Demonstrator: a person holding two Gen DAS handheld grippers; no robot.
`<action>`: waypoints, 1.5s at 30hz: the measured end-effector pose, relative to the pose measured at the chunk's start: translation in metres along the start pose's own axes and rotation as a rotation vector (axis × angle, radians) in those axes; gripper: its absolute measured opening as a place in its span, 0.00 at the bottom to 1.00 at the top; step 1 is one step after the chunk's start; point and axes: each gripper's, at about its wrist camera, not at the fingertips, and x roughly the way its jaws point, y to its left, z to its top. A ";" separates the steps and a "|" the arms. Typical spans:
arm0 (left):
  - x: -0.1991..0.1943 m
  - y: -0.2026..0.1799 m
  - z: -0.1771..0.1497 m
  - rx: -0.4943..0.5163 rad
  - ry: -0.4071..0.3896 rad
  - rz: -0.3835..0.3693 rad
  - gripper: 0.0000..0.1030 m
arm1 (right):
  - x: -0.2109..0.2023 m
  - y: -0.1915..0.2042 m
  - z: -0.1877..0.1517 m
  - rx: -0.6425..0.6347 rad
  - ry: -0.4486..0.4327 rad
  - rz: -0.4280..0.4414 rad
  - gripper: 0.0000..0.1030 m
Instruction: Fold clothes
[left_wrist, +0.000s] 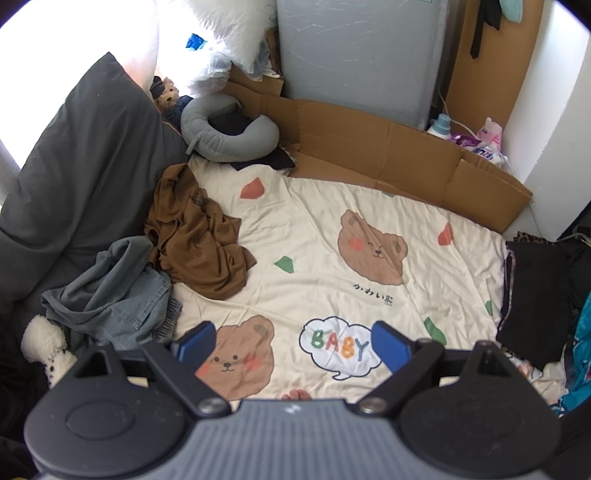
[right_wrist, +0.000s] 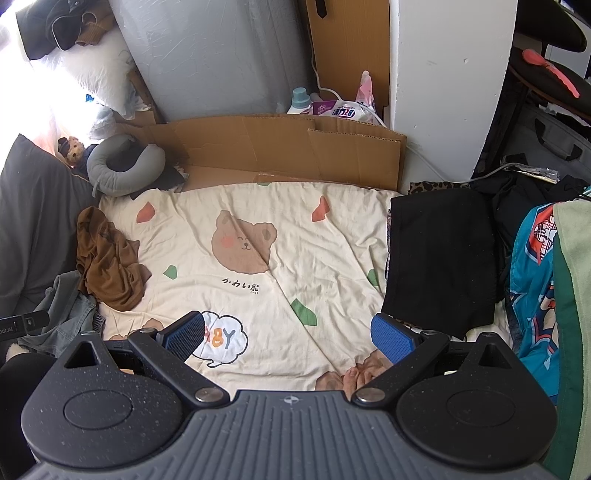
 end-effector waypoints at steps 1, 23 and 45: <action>0.000 0.000 0.000 -0.001 -0.001 -0.001 0.89 | 0.000 0.000 0.000 -0.001 0.000 0.000 0.97; 0.000 0.007 0.015 0.050 0.000 -0.035 0.94 | 0.005 0.004 0.008 -0.022 0.022 -0.037 0.97; 0.046 0.048 0.044 0.039 -0.083 -0.051 0.96 | 0.056 0.015 0.068 -0.005 0.040 0.053 0.97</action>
